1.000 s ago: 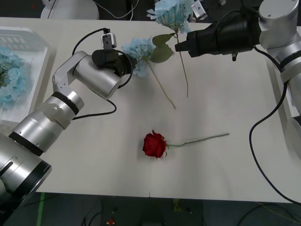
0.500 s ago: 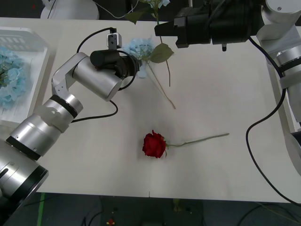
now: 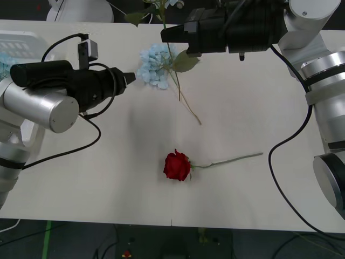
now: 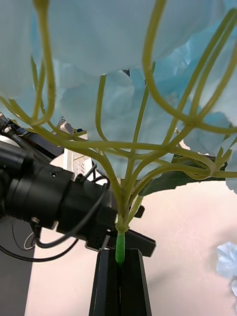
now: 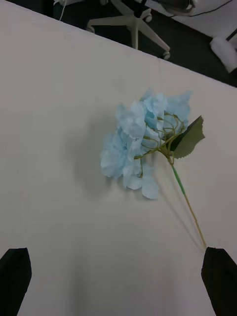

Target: Put the red flowers into the right box and the blue flowers into the left box

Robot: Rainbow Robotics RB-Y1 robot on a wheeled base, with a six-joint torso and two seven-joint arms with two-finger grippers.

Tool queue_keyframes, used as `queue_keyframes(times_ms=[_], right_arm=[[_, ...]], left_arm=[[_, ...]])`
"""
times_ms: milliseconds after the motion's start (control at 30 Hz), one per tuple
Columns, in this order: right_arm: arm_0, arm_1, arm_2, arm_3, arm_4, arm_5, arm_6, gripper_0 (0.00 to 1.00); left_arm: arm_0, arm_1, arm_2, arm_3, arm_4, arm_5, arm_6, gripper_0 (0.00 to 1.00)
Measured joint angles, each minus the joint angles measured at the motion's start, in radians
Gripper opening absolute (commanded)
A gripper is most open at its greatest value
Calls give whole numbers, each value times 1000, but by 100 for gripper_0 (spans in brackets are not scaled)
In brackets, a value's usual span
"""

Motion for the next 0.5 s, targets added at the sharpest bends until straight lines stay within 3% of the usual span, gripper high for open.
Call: queue_keyframes(times_ms=[300,500], right_arm=[[1,57,2,-6,-1,-7,0,0],[1,81,3,-6,-1,-8,0,0]], left_arm=[[204,3,96,-241,196,2,-352,100],[306,1,97,-324,360,-64,-391,100]])
